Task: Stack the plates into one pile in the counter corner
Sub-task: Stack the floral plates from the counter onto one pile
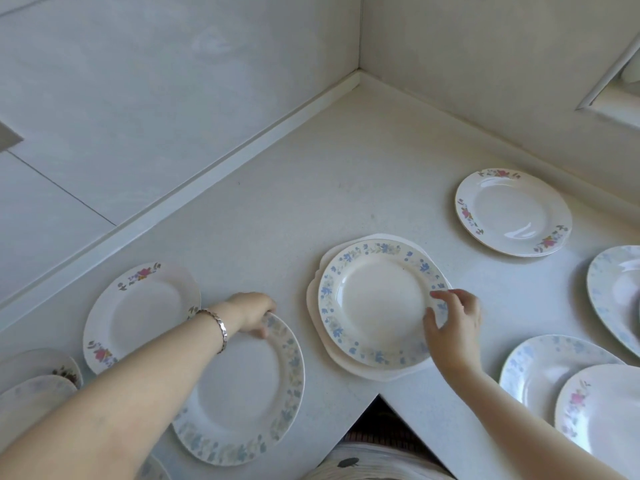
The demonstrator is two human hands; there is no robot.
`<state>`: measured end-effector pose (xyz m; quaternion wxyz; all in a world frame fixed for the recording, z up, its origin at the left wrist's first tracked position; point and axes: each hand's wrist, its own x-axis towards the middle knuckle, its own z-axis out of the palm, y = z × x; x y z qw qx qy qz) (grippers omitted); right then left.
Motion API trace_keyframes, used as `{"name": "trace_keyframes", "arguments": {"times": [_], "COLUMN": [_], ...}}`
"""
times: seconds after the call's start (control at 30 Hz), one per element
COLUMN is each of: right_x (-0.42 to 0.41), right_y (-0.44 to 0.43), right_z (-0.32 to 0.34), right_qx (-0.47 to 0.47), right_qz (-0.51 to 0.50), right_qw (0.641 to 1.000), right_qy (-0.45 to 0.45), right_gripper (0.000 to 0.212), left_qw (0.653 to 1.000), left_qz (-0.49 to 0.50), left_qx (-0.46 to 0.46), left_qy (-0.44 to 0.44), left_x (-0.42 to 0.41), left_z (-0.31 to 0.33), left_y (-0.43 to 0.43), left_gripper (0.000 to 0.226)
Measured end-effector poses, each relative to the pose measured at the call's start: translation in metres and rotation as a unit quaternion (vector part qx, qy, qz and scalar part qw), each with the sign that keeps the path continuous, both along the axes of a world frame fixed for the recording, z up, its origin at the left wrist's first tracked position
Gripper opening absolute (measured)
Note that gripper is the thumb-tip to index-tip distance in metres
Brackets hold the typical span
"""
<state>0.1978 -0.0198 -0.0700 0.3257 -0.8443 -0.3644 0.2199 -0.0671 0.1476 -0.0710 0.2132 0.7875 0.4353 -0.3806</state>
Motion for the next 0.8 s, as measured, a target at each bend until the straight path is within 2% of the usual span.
{"name": "trace_keyframes", "arguments": {"times": [0.07, 0.17, 0.23, 0.3, 0.37, 0.4, 0.43, 0.5, 0.6, 0.67, 0.73, 0.77, 0.8], "right_x": [-0.009, -0.028, -0.046, -0.064, -0.076, -0.079, -0.081, -0.08, -0.062, -0.041, -0.017, -0.006, 0.005], "right_y": [-0.003, -0.002, 0.001, 0.004, 0.005, 0.004, 0.003, -0.002, -0.005, -0.002, 0.004, 0.006, 0.008], "right_z": [0.003, 0.015, 0.021, 0.028, 0.032, 0.032, 0.031, 0.031, 0.035, 0.039, 0.04, 0.038, 0.035], "right_qx": [0.054, 0.061, 0.033, -0.004, -0.045, -0.066, -0.078, -0.055, -0.008, 0.0, 0.008, 0.01, 0.006], "right_qz": [0.026, 0.085, 0.141, 0.189, 0.227, 0.247, 0.263, 0.254, 0.116, 0.051, 0.016, 0.001, -0.008], "right_qw": [0.998, 0.992, 0.981, 0.962, 0.937, 0.924, 0.91, 0.902, 0.921, 0.921, 0.943, 0.958, 0.971], "right_qy": [0.01, 0.071, 0.128, 0.197, 0.262, 0.286, 0.31, 0.344, 0.371, 0.385, 0.331, 0.287, 0.241], "right_gripper": [0.018, 0.024, 0.027, 0.02, 0.012, 0.02, 0.026, 0.018, 0.006, 0.004, 0.01, 0.015, 0.017], "left_qw": [0.999, 0.997, 0.993, 0.99, 0.983, 0.976, 0.962, 0.917, 0.824, 0.753, 0.698, 0.687, 0.693], "left_qz": [0.011, -0.019, -0.033, -0.03, 0.004, 0.044, 0.097, 0.203, 0.347, 0.455, 0.54, 0.557, 0.556], "left_qx": [-0.043, -0.06, -0.071, -0.068, -0.055, -0.048, -0.042, -0.029, -0.021, -0.008, 0.013, 0.033, 0.056], "left_qy": [-0.007, -0.045, -0.083, -0.118, -0.172, -0.209, -0.252, -0.343, -0.448, -0.475, -0.471, -0.465, -0.456], "left_x": [-0.002, -0.003, -0.002, -0.002, -0.003, -0.003, -0.004, -0.004, 0.001, 0.013, 0.033, 0.044, 0.055], "left_z": [0.006, 0.025, 0.043, 0.064, 0.086, 0.097, 0.108, 0.124, 0.125, 0.107, 0.08, 0.065, 0.051], "left_y": [0.006, 0.009, 0.009, 0.011, 0.015, 0.018, 0.02, 0.023, 0.022, 0.013, -0.003, -0.011, -0.018], "left_gripper": [0.027, 0.038, 0.04, 0.038, 0.038, 0.038, 0.036, 0.031, 0.027, 0.027, 0.027, 0.028, 0.03]}}
